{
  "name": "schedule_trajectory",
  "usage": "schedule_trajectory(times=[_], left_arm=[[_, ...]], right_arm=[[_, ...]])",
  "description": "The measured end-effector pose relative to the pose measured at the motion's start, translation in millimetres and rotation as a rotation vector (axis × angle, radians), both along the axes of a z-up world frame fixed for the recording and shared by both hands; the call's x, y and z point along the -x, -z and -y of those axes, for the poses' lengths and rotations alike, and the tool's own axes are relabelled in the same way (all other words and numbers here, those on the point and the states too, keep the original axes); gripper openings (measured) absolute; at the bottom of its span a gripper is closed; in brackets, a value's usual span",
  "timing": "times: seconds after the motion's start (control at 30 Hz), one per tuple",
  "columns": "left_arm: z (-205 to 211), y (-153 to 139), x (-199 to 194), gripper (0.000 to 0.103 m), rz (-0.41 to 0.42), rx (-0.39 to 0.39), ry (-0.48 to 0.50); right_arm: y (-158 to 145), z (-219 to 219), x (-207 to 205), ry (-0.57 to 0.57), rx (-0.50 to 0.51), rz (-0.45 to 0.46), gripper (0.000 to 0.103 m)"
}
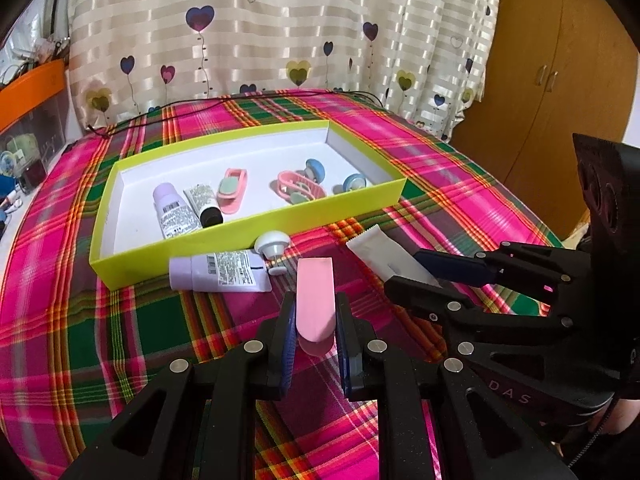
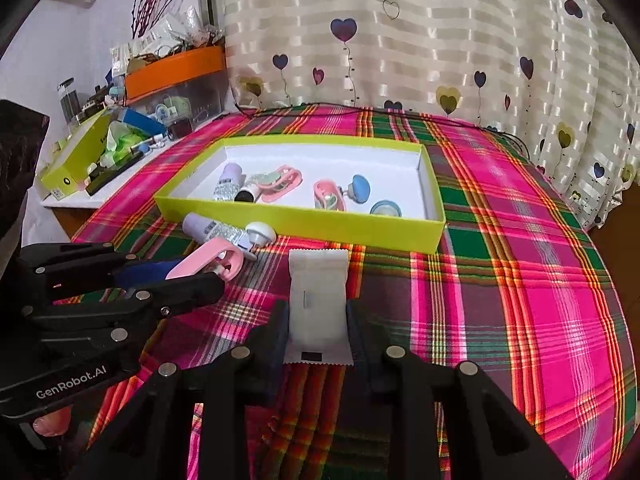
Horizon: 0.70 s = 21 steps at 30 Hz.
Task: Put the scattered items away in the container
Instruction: 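Carry the pink item with the left tool while the right tool carries the packet over the box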
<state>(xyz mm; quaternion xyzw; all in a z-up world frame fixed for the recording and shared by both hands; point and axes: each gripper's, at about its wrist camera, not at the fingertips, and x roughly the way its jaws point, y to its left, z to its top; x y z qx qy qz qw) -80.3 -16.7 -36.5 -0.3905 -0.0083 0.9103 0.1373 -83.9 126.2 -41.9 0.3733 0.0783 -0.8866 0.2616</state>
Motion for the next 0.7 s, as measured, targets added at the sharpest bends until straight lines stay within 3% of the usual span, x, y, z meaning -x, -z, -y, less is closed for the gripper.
schedule_trajectory(times=[0.7], left_arm=[[5.7, -33.2, 6.5, 0.018, -0.089, 0.001, -0.030]], right_arm=[[-37.1, 4.4, 2.6, 0.005, 0.062, -0.101, 0.030]])
